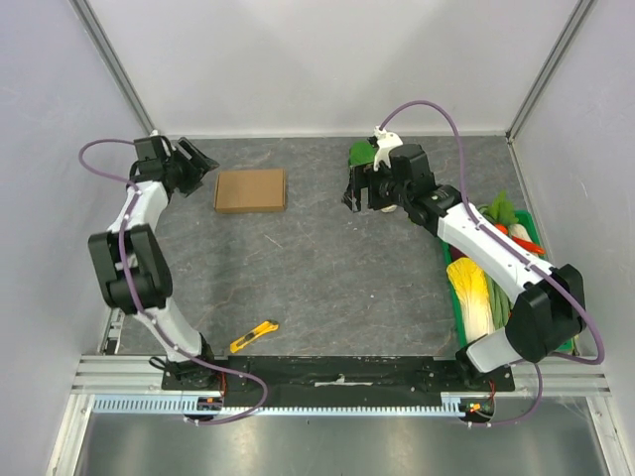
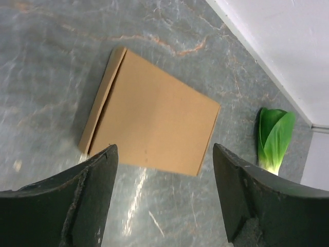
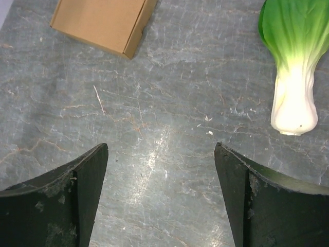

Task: Unpack the express box

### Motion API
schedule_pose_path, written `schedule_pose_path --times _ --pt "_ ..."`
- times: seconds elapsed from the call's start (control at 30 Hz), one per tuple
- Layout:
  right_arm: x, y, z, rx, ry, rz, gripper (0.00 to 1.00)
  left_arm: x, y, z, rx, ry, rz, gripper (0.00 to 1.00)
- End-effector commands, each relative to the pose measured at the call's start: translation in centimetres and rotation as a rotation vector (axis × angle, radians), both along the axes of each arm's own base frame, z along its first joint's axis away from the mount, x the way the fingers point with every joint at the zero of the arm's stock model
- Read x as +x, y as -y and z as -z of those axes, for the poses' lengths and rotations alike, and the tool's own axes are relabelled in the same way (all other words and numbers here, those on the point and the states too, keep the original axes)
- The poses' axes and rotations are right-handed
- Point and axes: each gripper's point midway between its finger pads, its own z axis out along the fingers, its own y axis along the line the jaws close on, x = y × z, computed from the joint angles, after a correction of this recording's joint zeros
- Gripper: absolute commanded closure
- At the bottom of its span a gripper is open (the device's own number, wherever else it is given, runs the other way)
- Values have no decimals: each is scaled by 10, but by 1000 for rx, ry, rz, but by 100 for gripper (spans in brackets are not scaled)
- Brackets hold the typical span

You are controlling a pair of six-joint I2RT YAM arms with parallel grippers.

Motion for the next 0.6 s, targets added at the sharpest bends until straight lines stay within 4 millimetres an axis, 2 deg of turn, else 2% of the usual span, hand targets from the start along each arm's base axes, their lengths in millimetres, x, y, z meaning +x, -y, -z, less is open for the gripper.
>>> schedule_pose_path --times 0.0,0.1,0.17,0.27,0.3,0.33,0.4,0.43,0.5,0.57 --pt "3 0 5 -8 22 21 10 64 4 -15 -35 178 65 22" --pt "3 4 6 -27 33 31 9 81 -5 10 -18 151 33 23" --pt "4 7 7 -34 37 43 9 88 -9 19 3 140 16 23" --pt "5 6 11 -39 29 42 9 98 -4 39 15 123 37 23" --pt "6 5 10 -36 29 42 9 102 -1 39 17 126 49 23" --pt "6 5 11 -38 29 41 9 104 1 55 15 101 66 23" --pt "9 5 12 -39 25 46 9 110 7 60 9 96 89 23" --pt "9 4 12 -41 27 44 9 108 12 76 -15 56 110 23" --pt "12 6 12 -46 29 55 9 110 19 81 -19 39 133 24" --pt "13 5 11 -49 33 54 9 103 22 94 -6 -13 148 25"
